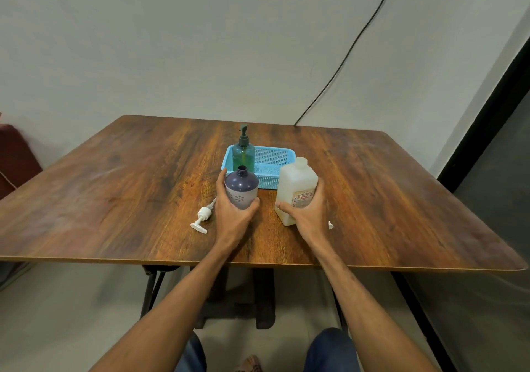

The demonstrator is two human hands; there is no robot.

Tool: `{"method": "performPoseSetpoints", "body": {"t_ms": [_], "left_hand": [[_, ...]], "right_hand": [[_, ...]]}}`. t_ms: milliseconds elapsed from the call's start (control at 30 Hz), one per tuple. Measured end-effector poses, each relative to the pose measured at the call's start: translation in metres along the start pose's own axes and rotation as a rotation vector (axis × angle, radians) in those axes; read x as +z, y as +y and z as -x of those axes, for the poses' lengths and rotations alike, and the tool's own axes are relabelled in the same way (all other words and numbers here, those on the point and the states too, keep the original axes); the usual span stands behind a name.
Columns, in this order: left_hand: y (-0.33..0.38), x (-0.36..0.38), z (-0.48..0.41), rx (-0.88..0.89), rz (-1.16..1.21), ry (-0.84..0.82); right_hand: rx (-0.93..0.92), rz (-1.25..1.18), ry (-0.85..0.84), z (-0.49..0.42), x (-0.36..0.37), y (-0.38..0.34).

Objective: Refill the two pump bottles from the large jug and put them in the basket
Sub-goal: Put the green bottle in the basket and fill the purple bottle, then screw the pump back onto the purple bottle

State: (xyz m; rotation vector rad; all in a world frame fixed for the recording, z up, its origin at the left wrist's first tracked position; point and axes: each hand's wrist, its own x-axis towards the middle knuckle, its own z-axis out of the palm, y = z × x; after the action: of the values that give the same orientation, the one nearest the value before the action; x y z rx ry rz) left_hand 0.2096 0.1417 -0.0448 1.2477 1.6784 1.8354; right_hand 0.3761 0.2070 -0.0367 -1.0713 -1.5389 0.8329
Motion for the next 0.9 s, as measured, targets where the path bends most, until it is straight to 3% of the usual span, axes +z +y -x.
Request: {"method": "performPoseSetpoints", "body": {"t_ms": [133, 233, 367, 433, 533, 633, 800, 900], "left_hand": [[0.008, -0.002, 0.003, -0.033, 0.010, -0.026], [0.011, -0.009, 0.011, -0.029, 0.012, -0.036], [0.010, -0.031, 0.028, 0.042, -0.064, -0.047], [0.007, -0.046, 0.033, 0.103, -0.166, -0.031], [0.001, -0.066, 0.036, 0.165, -0.353, 0.050], [-0.007, -0.077, 0.035, 0.118, -0.494, 0.089], [-0.013, -0.080, 0.023, -0.083, -0.677, 0.004], [-0.015, -0.081, 0.013, -0.062, -0.787, -0.014]], "right_hand": [[0.043, -0.040, 0.023, 0.014, -0.002, 0.002], [0.051, 0.059, 0.172, 0.034, -0.002, -0.003], [-0.157, 0.116, 0.413, 0.069, 0.010, -0.017], [-0.239, 0.089, 0.351, 0.080, 0.021, -0.022], [-0.282, 0.085, 0.094, 0.081, 0.038, -0.023], [-0.159, 0.082, -0.058, 0.072, 0.056, -0.020], [0.038, 0.105, -0.196, 0.046, 0.080, -0.013], [0.084, 0.075, -0.237, 0.037, 0.090, -0.008]]}}
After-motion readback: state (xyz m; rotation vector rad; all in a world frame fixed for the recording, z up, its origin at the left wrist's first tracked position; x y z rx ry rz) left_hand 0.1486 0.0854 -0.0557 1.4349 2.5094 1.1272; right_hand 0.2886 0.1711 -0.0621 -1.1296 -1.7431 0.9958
